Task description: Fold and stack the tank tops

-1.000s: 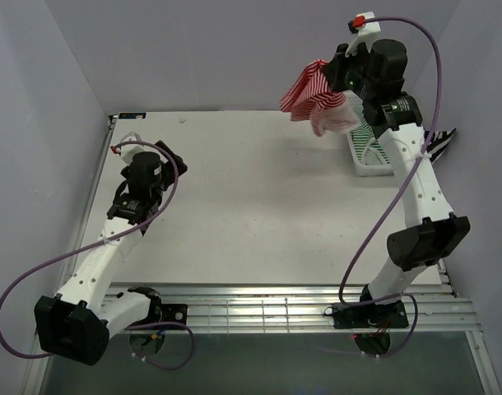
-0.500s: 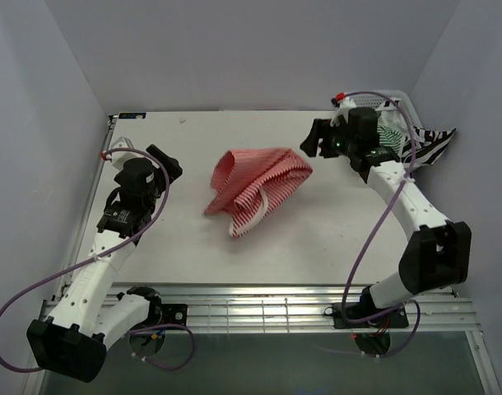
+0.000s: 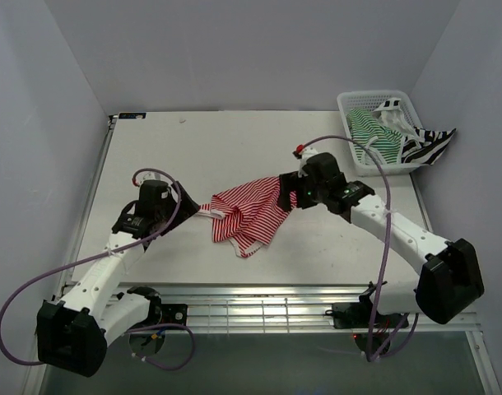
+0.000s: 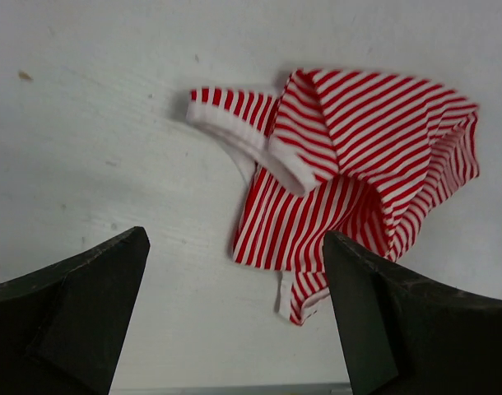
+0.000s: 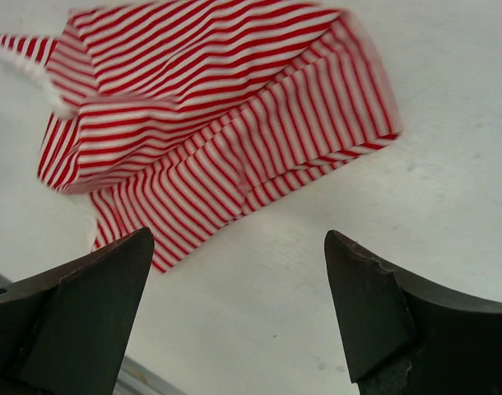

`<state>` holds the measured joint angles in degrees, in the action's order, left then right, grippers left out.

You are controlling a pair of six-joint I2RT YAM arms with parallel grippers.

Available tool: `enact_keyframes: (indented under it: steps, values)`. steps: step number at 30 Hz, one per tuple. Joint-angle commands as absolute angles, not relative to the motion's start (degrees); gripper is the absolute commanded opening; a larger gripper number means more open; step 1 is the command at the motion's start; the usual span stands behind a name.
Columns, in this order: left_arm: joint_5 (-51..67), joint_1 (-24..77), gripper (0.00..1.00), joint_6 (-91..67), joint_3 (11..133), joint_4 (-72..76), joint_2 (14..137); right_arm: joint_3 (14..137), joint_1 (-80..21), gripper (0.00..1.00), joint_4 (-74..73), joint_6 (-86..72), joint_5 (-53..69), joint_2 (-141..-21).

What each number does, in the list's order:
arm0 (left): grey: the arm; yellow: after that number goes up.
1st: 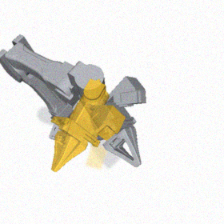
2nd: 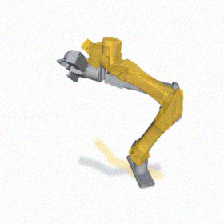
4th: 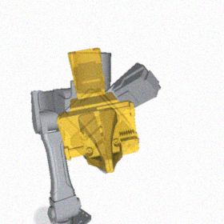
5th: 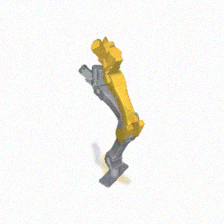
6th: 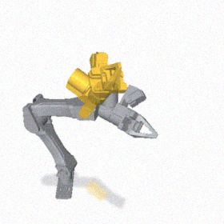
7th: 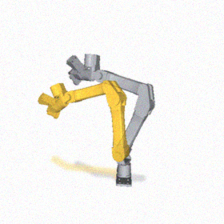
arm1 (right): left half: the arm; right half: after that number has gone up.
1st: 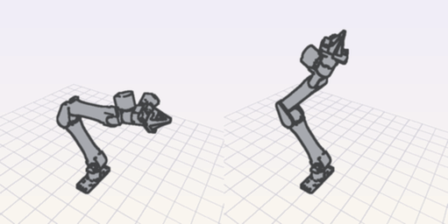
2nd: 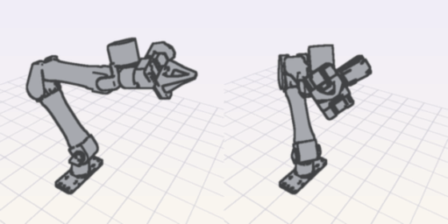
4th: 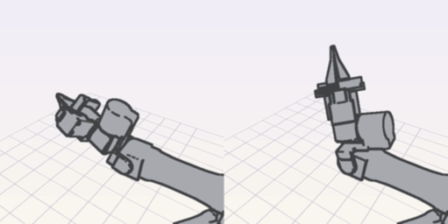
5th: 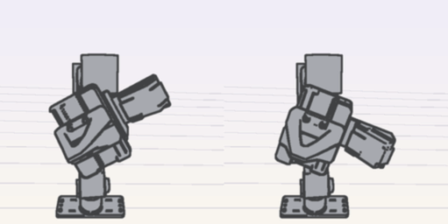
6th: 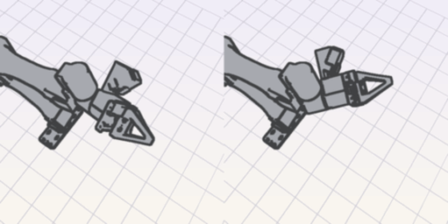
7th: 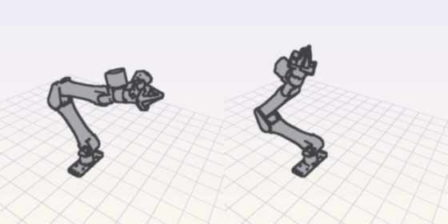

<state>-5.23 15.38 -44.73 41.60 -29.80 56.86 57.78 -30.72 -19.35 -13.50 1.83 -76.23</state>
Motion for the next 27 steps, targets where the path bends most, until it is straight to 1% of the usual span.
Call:
enact_keyframes:
  steps: [1, 3, 6, 8, 10, 15, 22, 27]
  values:
    - [7.00, 16.17, 0.98, -45.87, 37.63, -30.77, 54.85, 53.53, -38.92, 0.90, -19.61, -17.92, -2.72, -76.29]
    - [10.36, 17.39, 0.98, -47.19, 33.95, -29.19, 54.58, 51.42, -42.87, 0.90, -18.55, -22.38, -4.21, -76.29]
    - [12.92, 19.76, 0.98, -49.21, 29.73, -25.06, 54.93, 48.27, -45.43, 0.90, -14.08, -27.75, -3.26, -76.55]
    - [13.62, 21.17, 0.98, -49.39, 28.66, -22.24, 56.59, 46.50, -45.88, 0.90, -9.26, -29.35, -1.50, -76.90]
    - [13.54, 23.90, 0.98, -48.96, 28.65, -19.97, 58.35, 45.79, -46.05, 0.90, -8.44, -30.49, -1.05, -78.39]
    - [7.22, 29.61, 0.98, -46.76, 30.15, -18.81, 65.55, 46.58, -46.06, 0.90, -8.18, -30.67, -0.71, -82.17]
    - [1.24, 29.62, 0.94, -48.08, 31.11, -16.35, 71.27, 45.97, -46.32, 0.91, -5.45, -32.17, 2.81, -84.99]
    - [0.88, 29.71, 0.93, -45.28, 32.78, -14.59, 75.23, 46.32, -46.58, 0.93, -5.19, -32.60, 3.08, -86.39]
